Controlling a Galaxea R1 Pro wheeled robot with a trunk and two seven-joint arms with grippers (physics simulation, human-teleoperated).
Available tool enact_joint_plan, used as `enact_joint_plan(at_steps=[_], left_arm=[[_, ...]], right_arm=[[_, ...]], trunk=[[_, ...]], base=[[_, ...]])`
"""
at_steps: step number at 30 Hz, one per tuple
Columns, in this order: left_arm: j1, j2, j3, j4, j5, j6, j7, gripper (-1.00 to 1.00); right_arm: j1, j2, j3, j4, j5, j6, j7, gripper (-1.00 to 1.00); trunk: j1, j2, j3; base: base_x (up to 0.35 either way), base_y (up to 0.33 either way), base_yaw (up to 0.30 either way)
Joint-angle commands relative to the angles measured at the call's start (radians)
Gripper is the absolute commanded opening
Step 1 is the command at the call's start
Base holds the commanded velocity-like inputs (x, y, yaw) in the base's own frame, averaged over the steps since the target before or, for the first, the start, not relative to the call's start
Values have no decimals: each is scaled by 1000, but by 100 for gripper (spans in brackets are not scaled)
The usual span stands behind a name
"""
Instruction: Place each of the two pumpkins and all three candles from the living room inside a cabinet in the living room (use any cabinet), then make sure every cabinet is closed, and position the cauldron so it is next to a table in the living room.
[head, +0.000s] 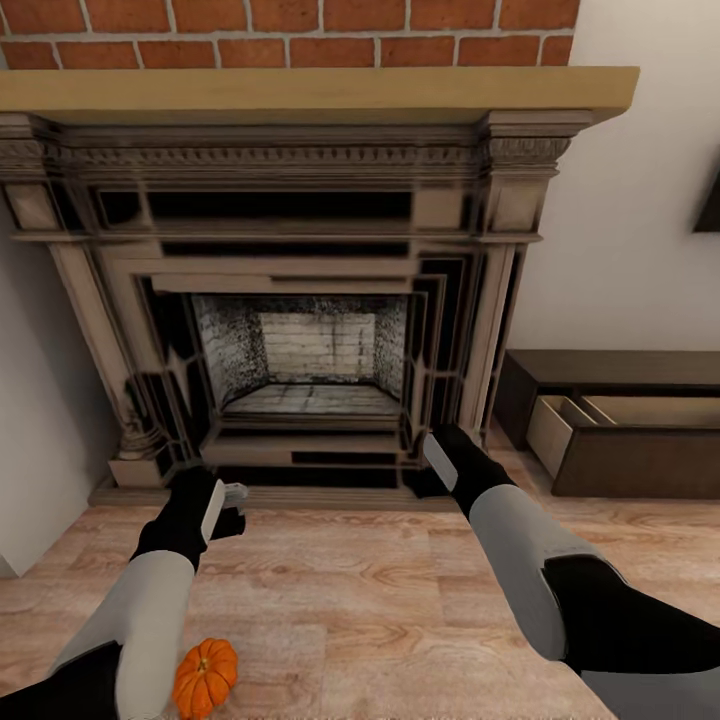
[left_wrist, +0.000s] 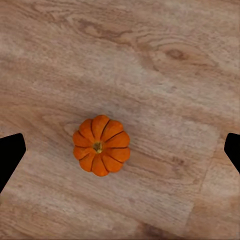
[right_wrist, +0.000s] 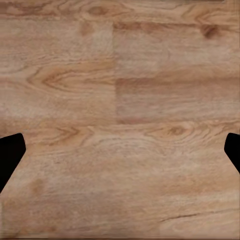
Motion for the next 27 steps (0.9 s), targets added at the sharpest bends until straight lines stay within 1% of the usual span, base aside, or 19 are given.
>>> enact_joint_plan(at_steps=[1, 4, 6, 8, 10, 11, 15, 18, 23, 26, 27], left_arm=[[-3, 2, 6, -1, -8, 3, -1, 100], [-16, 24, 17, -2, -7, 3, 6, 100], [-20, 50, 23, -2, 5, 2, 7, 100], [-22, 74, 26, -7, 39, 2, 7, 100], [-23, 90, 26, -19, 74, 2, 7, 100], [-23, 94, 26, -24, 84, 2, 7, 100], [-23, 99, 25, -30, 98, 1, 5, 100], [-23, 97, 23, -31, 101, 0, 2, 100], [-24, 86, 19, -33, 102, -1, 0, 100], [-24, 85, 18, -40, 102, -2, -1, 100], [-23, 85, 17, -50, 102, -2, -1, 100]], right_arm=[[-4, 0, 1, 3, -17, 2, -12, 100], [-12, 0, 1, 11, -35, 0, -18, 100], [-15, 0, 1, 12, -42, -2, -20, 100], [-16, 0, 0, 13, -44, -5, -21, 100], [-16, 0, 0, 12, -45, -9, -21, 100], [-16, 0, 0, 12, -45, -10, -21, 100], [-16, 0, -2, 13, -46, -31, -20, 100], [-16, 0, -2, 13, -47, -41, -20, 100], [-16, 0, -1, 13, -47, -48, -19, 100], [-16, 0, 0, 12, -47, -74, -18, 100], [-16, 0, 0, 12, -47, -93, -18, 100]], trunk=[[0, -1, -5], [2, -2, -17], [2, -2, -24], [3, -2, -32], [4, -3, -40], [5, -3, -44], [6, -4, -59], [8, -5, -71], [10, -6, -90], [11, -7, -102], [12, -7, -106]], base=[[0, 0, 0], [0, 0, 0], [0, 0, 0], [0, 0, 0], [0, 0, 0], [0, 0, 0], [0, 0, 0], [0, 0, 0], [0, 0, 0], [0, 0, 0], [0, 0, 0]])
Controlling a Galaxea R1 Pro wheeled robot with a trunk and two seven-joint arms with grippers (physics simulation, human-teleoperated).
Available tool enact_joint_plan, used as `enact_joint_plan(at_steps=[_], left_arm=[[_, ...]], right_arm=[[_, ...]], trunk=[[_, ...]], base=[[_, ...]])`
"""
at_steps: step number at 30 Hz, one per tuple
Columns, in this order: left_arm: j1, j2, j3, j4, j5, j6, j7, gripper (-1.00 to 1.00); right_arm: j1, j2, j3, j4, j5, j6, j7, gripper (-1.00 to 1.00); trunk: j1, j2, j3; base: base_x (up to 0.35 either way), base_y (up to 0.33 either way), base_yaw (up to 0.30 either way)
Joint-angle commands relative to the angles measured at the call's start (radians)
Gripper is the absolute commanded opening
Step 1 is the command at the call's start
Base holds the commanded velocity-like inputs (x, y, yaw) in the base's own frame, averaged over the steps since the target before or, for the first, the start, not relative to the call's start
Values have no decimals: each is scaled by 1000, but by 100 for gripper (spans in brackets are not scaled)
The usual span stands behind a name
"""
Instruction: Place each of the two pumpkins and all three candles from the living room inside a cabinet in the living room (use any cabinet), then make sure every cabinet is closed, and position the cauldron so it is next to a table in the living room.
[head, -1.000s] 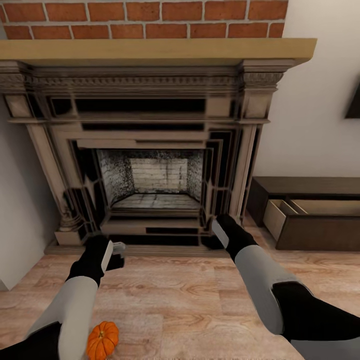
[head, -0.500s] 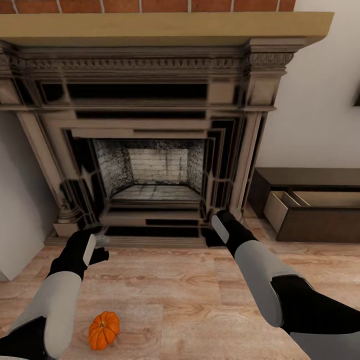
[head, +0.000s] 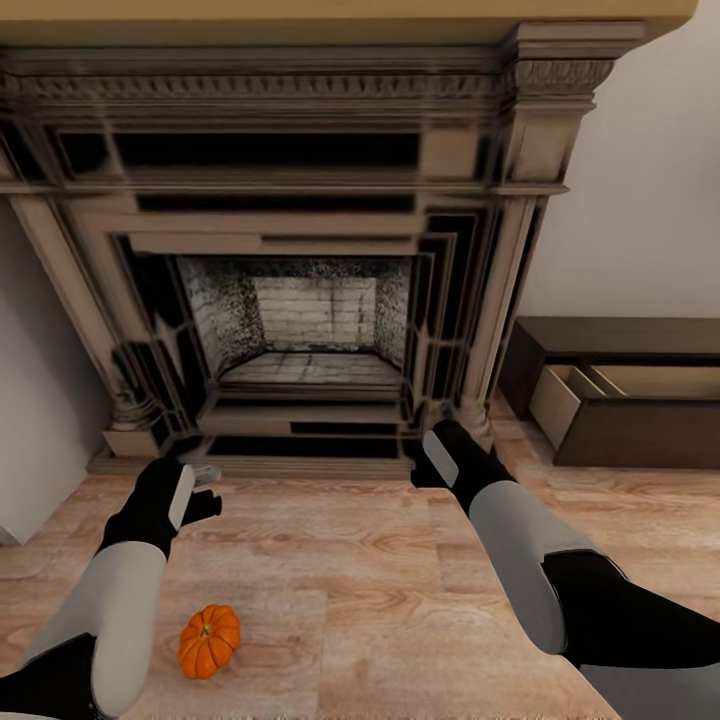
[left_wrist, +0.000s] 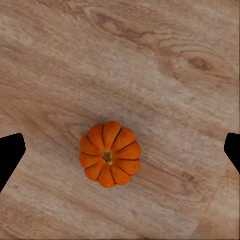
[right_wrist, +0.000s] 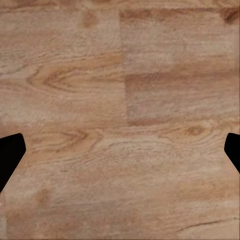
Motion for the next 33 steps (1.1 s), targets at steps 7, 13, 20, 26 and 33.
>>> enact_joint_plan(at_steps=[7, 13, 20, 26, 33], left_arm=[[-1, 5, 1, -37, -8, 4, -5, 100], [0, 1, 2, -43, -7, 6, -6, 100], [-1, -2, 2, -43, -7, 6, -7, 100], [0, -2, 2, -43, -7, 6, -7, 100], [0, -2, 2, -43, -8, 6, -7, 100]], right_arm=[[0, 0, 1, 1, -11, -48, -9, 100], [1, 0, 3, -1, -11, -54, -9, 100], [1, 0, 2, 0, -11, -54, -9, 100], [1, 0, 3, 0, -11, -54, -9, 100], [1, 0, 3, 0, -12, -55, -9, 100]], trunk=[[3, -2, -28], [6, -4, -51], [9, -5, -78], [11, -7, -102], [15, -8, -129]], base=[[0, 0, 0], [0, 0, 0], [0, 0, 9], [0, 0, 168], [0, 0, 142]])
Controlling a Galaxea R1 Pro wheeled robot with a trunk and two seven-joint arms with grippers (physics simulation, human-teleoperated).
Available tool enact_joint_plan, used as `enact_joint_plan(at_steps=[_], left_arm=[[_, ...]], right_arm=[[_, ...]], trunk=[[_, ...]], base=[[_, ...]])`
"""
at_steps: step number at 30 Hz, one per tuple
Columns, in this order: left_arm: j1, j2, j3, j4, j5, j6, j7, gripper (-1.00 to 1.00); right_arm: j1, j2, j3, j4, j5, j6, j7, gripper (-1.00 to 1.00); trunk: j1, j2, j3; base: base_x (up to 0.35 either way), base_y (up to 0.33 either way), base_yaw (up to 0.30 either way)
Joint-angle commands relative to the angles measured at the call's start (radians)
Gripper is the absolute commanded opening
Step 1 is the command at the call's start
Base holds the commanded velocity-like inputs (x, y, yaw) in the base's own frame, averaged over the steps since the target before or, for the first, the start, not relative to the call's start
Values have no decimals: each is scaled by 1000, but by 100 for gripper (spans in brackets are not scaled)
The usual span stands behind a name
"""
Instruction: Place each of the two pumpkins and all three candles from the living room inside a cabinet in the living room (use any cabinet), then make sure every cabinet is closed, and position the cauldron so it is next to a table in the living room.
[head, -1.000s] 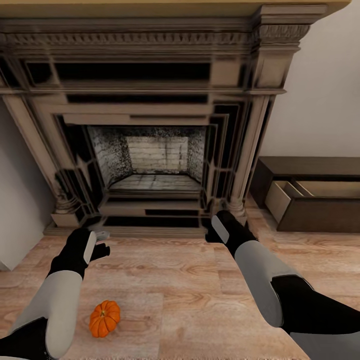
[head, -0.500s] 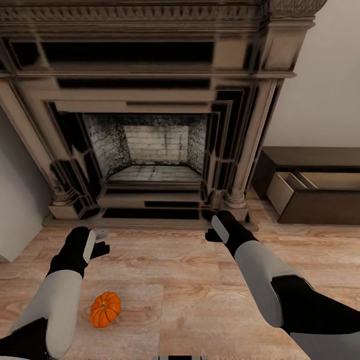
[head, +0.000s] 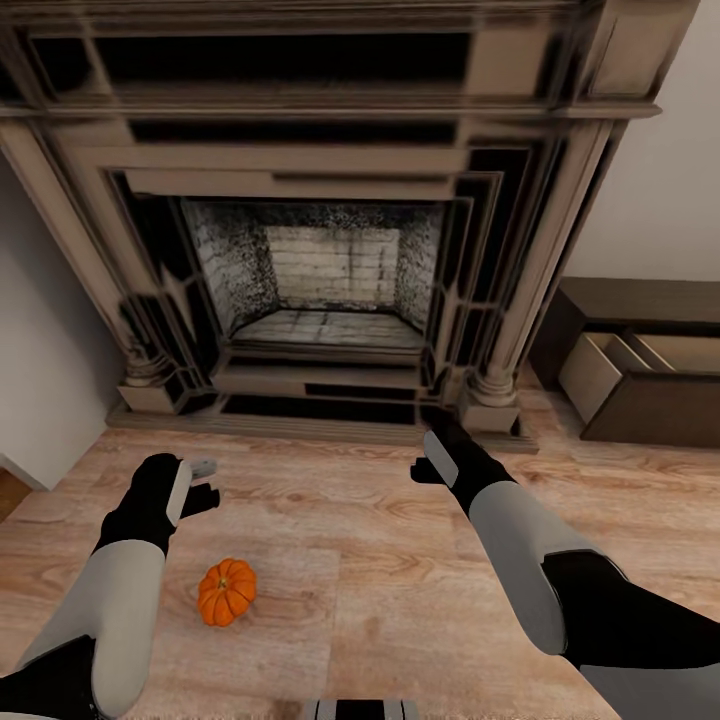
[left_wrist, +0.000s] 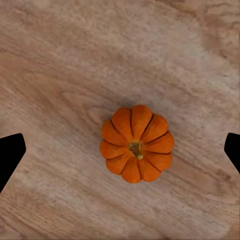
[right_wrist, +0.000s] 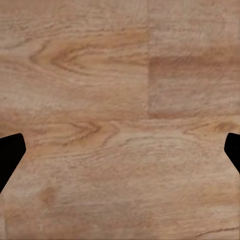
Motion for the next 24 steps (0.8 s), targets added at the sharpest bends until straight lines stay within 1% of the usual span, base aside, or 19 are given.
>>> enact_joint_plan(at_steps=[1, 24], left_arm=[[-1, -1, 2, -1, -9, 4, -5, 100], [-1, -2, 2, -1, -9, 4, -5, 100]], right_arm=[[0, 0, 1, -1, -10, 2, -9, 100], [1, 0, 0, 2, -10, 2, -9, 100]], trunk=[[0, -1, -5], [11, -6, -94]], base=[[0, 0, 40], [0, 0, 5]])
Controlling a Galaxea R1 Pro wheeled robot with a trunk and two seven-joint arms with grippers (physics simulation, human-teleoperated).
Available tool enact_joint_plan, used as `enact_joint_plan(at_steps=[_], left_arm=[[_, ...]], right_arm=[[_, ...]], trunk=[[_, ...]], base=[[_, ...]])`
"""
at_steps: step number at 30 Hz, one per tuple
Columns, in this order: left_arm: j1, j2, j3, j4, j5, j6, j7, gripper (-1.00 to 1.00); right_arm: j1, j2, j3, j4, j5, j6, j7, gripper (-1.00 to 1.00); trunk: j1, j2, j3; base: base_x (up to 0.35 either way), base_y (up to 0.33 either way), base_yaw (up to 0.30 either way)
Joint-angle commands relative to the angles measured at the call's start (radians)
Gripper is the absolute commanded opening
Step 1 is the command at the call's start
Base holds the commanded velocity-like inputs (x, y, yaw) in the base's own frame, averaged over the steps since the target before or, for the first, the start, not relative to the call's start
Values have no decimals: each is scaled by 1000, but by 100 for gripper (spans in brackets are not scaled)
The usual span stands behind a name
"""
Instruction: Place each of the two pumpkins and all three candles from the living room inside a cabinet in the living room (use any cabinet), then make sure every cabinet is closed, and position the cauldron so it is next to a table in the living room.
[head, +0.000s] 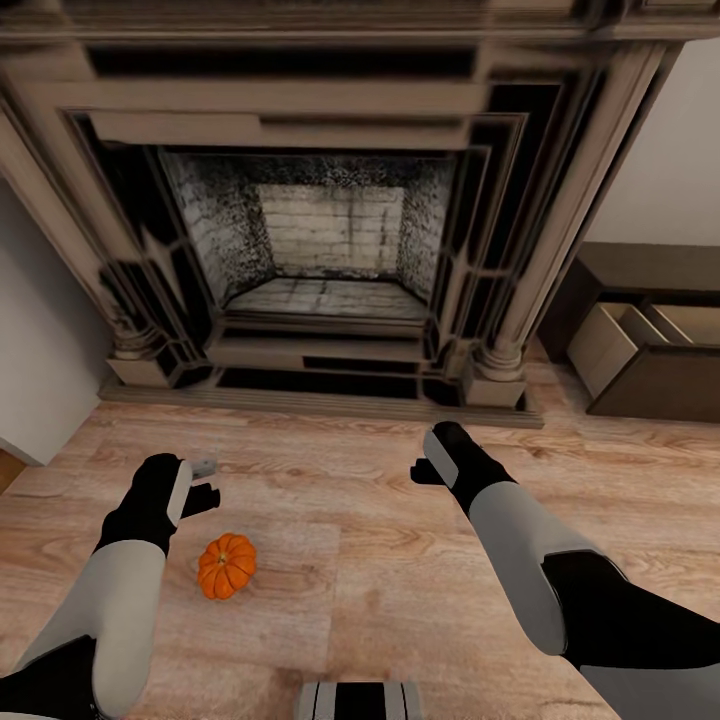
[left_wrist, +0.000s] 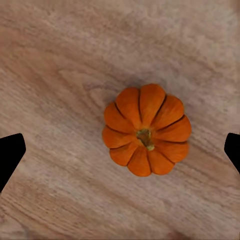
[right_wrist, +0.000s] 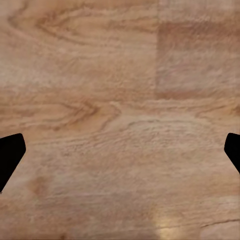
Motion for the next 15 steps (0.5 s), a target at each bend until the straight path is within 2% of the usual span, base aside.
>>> enact_joint_plan(at_steps=[1, 6, 15], left_arm=[[-1, -1, 2, -1, -9, 5, -5, 100], [-1, -2, 0, -5, -9, 5, -5, 100], [-1, -26, -2, -63, -16, 5, -3, 100]], right_arm=[[0, 0, 1, -1, -10, 2, -9, 100], [0, 0, 2, -3, -9, 2, -9, 100], [0, 0, 1, -3, -9, 2, -9, 100]], trunk=[[0, -1, -5], [2, -2, -24], [2, -2, -24]], base=[[0, 0, 0], [0, 0, 0], [0, 0, 0]])
